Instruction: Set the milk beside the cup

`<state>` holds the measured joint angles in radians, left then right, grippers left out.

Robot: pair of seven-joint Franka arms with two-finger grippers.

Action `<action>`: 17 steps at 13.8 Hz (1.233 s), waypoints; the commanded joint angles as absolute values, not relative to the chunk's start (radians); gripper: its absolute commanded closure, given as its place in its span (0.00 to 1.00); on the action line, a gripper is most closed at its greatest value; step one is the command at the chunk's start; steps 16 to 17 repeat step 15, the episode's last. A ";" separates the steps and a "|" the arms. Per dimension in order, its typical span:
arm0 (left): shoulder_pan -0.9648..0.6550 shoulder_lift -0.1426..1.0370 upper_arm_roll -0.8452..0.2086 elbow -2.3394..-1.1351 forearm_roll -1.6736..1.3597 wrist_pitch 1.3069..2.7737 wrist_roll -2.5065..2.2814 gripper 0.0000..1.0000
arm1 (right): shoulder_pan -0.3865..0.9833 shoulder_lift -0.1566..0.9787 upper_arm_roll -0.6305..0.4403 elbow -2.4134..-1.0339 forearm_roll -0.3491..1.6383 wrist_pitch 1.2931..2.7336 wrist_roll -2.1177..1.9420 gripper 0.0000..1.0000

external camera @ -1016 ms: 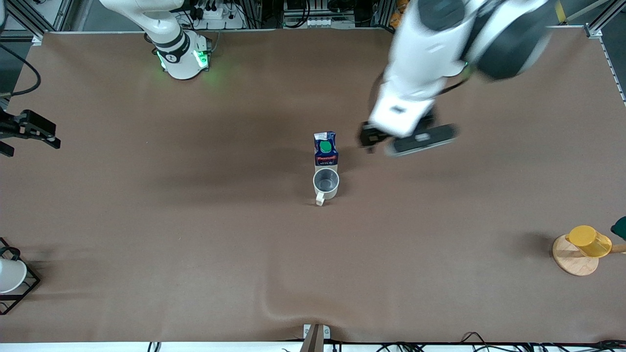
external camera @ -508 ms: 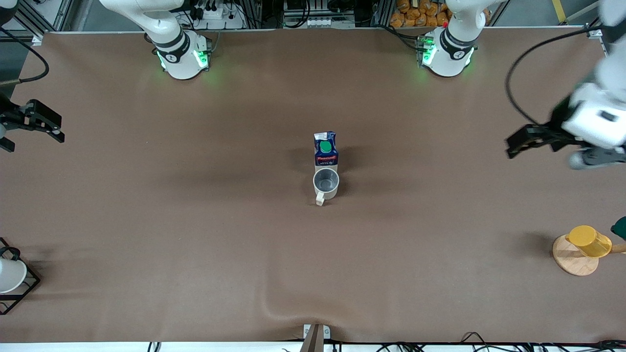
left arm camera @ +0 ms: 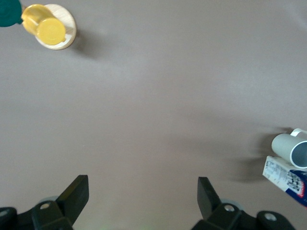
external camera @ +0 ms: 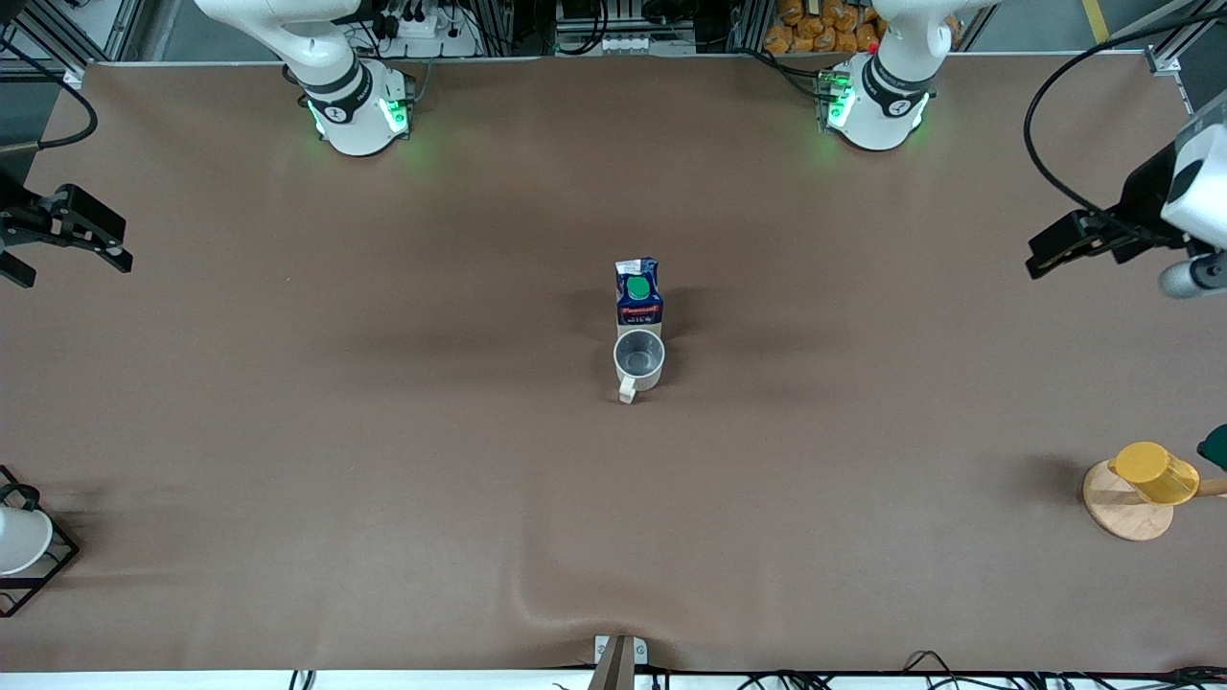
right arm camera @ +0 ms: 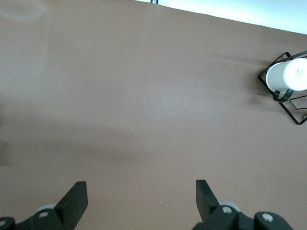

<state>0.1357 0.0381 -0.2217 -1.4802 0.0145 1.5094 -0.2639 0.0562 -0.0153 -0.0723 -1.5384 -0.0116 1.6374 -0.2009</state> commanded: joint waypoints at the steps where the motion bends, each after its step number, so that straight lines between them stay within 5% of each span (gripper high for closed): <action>1: 0.074 -0.020 -0.130 -1.549 -0.012 1.509 -0.212 0.00 | 0.067 -0.022 -0.081 -1.543 0.015 1.626 -0.172 0.00; 17: 0.017 -0.015 -0.137 -1.537 -0.012 1.440 -0.212 0.00 | 0.064 -0.017 -0.083 -1.540 0.021 1.603 -0.141 0.00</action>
